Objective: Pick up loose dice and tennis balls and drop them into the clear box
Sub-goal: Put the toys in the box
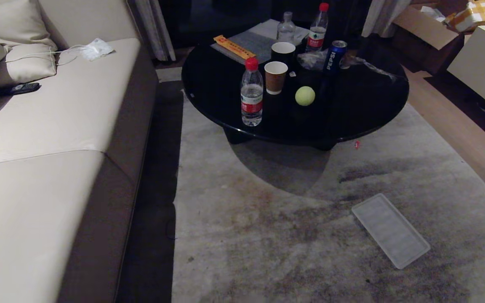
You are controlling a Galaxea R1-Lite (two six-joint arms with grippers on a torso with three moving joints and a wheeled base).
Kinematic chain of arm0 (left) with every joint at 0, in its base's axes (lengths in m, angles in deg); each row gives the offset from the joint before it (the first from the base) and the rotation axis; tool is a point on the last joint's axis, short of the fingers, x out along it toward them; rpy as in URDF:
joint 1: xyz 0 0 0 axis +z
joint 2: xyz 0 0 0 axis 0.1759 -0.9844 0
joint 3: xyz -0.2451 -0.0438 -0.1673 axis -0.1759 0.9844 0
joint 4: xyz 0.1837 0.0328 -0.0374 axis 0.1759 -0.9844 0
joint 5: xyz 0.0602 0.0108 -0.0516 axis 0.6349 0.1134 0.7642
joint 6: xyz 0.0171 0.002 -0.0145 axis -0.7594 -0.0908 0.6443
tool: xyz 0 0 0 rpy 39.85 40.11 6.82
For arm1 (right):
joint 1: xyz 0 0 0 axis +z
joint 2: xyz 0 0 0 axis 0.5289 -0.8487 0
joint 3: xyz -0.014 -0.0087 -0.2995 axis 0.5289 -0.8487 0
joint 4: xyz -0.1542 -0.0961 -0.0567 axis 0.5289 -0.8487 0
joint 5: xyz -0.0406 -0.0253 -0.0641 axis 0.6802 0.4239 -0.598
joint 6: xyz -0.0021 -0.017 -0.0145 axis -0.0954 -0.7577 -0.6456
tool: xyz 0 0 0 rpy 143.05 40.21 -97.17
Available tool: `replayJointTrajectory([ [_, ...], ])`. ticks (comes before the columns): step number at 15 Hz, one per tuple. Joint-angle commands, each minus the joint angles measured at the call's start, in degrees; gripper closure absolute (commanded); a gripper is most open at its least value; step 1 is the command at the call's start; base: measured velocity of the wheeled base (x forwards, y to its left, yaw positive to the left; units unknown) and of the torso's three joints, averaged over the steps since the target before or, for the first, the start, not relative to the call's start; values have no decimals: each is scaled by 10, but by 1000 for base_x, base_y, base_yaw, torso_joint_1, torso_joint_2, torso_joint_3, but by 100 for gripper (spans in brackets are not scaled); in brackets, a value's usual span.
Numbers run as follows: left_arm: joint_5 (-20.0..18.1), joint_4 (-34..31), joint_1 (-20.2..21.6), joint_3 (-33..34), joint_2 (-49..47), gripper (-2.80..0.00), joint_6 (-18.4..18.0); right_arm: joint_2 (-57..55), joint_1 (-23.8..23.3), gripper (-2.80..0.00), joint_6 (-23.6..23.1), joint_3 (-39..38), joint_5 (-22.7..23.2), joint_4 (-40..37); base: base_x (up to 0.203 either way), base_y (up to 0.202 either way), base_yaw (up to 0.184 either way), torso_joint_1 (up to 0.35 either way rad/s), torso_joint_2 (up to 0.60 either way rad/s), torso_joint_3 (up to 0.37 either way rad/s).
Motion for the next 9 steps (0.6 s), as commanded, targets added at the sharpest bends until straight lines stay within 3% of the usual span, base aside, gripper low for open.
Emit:
replayJointTrajectory([
  [1, 1, 0, 0, 1, -1, 0, 1, -1, 0, 0, 0, 0, 0, 0, -184, 0, 1, 2, 6, 3],
  [9, 1, 0, 0, 1, -1, 0, 1, -1, 0, 0, 0, -1, 0, 0, -173, 0, 0, 1, 3, 2],
])
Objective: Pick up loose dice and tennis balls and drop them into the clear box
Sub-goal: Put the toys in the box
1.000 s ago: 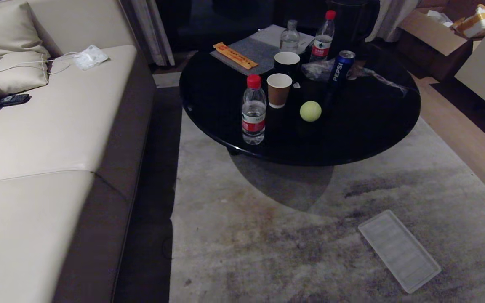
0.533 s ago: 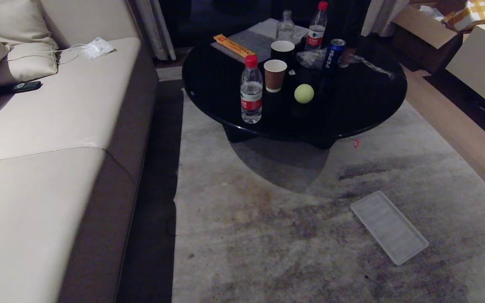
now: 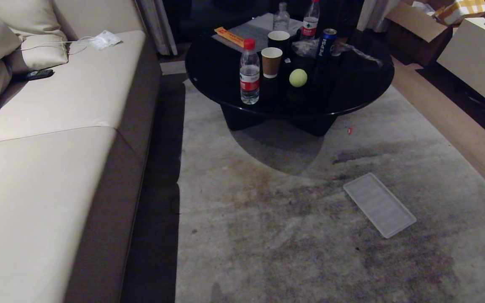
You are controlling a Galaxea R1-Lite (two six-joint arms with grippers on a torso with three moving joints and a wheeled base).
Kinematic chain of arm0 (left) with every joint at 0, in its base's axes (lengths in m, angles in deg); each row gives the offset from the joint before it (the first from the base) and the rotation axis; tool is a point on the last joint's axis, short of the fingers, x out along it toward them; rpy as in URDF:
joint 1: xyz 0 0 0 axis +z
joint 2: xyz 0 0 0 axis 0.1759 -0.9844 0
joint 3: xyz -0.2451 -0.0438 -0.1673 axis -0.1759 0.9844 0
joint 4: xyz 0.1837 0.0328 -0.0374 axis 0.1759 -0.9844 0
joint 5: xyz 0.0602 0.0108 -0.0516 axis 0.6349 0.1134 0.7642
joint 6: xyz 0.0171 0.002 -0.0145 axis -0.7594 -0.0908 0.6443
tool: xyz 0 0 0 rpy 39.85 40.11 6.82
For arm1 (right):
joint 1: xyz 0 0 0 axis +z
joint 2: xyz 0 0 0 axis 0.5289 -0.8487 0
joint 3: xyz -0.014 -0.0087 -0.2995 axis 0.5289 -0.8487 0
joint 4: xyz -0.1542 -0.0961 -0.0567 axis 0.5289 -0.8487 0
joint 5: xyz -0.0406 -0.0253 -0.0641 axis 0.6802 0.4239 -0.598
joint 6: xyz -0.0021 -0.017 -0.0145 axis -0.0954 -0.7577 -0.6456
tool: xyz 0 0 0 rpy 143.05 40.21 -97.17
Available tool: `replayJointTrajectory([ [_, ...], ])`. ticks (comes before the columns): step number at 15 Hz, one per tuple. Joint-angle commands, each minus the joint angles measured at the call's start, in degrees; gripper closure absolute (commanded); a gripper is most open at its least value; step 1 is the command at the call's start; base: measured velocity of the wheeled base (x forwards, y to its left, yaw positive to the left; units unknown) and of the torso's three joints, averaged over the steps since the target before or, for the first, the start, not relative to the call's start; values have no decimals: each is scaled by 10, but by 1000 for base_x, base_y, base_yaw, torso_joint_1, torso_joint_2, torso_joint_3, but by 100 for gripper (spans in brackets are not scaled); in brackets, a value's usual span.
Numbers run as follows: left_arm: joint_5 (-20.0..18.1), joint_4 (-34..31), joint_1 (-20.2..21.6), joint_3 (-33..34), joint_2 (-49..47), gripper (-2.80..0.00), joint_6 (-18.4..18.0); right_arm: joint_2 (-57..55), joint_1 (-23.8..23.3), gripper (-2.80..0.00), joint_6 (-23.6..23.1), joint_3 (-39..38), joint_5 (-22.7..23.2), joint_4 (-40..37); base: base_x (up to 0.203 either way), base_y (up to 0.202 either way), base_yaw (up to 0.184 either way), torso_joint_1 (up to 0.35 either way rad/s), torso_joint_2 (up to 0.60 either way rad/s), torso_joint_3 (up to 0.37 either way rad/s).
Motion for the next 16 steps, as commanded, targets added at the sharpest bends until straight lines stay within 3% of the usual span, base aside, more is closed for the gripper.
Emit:
replayJointTrajectory([
  [1, 1, 0, 0, 1, -1, 0, 0, -1, 0, 0, 0, -1, 0, 0, 0, 0, 0, 0, 0, 0],
  [8, 0, 1, 0, 1, -1, 0, -1, -1, 0, 0, 0, 0, 0, 0, 1, 0, -12, 1, 0, -1],
  [16, -1, 0, 0, 1, -1, 0, -2, -1, 0, 0, 0, 0, 0, 0, 0, 9, -162, 2, 1, 3],
])
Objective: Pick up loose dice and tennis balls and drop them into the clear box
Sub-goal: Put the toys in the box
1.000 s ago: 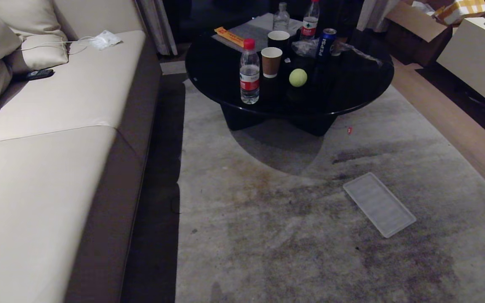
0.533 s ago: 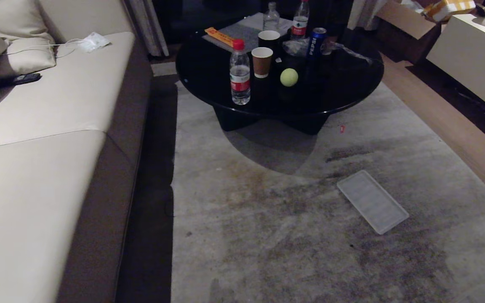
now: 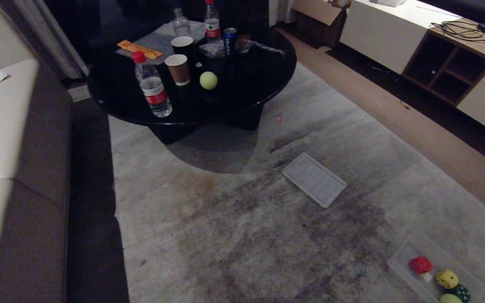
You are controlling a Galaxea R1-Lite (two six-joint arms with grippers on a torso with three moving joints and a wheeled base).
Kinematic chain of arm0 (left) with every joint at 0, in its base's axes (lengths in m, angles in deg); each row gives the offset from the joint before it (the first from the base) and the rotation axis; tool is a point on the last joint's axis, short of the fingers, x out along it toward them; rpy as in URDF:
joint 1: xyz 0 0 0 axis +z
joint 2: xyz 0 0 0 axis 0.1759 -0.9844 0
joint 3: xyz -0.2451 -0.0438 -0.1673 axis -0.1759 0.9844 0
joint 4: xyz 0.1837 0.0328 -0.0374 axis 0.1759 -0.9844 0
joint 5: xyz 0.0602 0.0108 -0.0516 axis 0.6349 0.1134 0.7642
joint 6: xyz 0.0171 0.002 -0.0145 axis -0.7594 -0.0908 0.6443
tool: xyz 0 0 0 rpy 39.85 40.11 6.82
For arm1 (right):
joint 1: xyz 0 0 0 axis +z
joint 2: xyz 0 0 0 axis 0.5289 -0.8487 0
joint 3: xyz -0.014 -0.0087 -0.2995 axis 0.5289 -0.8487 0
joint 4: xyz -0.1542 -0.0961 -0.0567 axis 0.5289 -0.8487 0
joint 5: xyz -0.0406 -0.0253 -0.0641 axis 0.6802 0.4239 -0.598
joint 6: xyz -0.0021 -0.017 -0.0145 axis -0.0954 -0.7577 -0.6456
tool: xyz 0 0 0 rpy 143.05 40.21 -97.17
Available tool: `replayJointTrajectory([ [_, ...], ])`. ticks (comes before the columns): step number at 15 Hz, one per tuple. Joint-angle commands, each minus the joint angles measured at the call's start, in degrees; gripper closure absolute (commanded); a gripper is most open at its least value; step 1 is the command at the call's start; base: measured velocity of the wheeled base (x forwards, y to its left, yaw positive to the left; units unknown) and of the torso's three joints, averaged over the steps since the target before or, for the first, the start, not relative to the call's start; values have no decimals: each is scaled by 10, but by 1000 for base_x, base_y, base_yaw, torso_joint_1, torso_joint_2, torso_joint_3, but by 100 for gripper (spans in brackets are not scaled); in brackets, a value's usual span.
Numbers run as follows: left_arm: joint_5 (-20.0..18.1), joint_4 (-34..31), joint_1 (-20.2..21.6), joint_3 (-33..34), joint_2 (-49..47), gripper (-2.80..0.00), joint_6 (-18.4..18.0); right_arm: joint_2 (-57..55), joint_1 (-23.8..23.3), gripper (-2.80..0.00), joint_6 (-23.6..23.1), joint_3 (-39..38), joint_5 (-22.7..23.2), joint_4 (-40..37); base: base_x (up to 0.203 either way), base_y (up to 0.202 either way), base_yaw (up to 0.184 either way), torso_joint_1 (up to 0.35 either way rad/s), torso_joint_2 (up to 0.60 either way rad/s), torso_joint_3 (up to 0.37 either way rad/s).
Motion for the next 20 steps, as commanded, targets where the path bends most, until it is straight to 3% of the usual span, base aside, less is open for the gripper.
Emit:
replayJointTrajectory([
  [1, 0, 0, 0, 1, -1, 0, 0, -1, 0, 0, 0, 0, 0, 0, 2, 10, -168, 4, 2, 2],
  [16, 0, 1, 0, 1, -1, 0, 0, -1, 0, 0, 0, 0, 0, 0, 1, 10, -164, 3, 2, 3],
  [20, 0, 1, 0, 1, -1, 0, 0, -1, 0, 0, 0, 0, 0, 0, 0, 3, -56, 1, 0, 1],
])
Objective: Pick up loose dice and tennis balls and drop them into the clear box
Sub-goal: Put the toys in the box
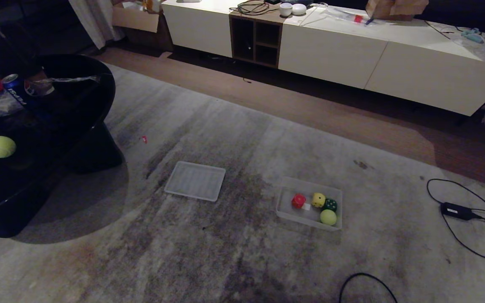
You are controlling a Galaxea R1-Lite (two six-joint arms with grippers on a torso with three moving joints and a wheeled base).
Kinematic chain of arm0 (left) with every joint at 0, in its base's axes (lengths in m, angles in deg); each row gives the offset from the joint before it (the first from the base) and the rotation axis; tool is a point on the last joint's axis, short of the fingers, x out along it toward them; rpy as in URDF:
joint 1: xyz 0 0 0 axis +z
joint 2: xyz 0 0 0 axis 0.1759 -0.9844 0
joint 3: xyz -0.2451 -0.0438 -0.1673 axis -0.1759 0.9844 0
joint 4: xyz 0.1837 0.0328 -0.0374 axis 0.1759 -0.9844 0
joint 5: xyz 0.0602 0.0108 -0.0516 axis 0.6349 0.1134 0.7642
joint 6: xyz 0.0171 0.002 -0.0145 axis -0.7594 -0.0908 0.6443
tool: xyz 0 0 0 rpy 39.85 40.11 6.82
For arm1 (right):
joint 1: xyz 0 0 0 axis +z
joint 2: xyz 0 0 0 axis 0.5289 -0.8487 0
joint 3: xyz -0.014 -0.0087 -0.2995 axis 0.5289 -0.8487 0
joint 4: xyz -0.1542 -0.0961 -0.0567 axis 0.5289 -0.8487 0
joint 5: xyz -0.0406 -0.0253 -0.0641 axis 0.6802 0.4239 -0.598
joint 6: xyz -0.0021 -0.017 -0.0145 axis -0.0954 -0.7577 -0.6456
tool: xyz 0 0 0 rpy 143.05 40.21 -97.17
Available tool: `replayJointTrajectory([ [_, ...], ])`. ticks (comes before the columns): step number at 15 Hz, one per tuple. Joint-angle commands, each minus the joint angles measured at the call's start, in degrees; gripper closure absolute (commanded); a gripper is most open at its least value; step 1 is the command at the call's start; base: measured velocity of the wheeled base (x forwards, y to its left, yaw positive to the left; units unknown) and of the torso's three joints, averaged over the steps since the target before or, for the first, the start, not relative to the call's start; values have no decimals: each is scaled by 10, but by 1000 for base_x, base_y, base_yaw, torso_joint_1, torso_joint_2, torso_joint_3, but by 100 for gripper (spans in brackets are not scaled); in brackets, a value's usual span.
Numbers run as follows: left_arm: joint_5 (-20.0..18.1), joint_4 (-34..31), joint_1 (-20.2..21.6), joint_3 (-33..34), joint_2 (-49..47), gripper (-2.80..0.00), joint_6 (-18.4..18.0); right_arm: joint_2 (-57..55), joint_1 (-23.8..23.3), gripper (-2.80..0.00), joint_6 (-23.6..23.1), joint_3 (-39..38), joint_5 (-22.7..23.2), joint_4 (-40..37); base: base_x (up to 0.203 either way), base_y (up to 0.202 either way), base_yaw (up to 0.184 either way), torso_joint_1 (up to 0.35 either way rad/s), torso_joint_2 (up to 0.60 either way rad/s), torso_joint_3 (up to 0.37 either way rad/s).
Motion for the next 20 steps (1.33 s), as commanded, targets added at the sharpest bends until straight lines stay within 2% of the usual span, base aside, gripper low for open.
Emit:
replayJointTrajectory([
  [1, 0, 0, 0, 1, -1, 0, 1, -1, 1, 0, 0, -1, 0, 0, 0, 0, 0, 0, 0, 0],
  [5, -2, 0, 0, 1, -1, 0, -5, -1, 1, 0, 0, 0, 0, 0, 0, 0, 0, 2, 1, -62],
  [20, -3, 0, 0, 1, -1, 0, -13, -1, 1, 0, -1, -1, 0, 0, 0, 0, 0, 2, 1, -195],
])
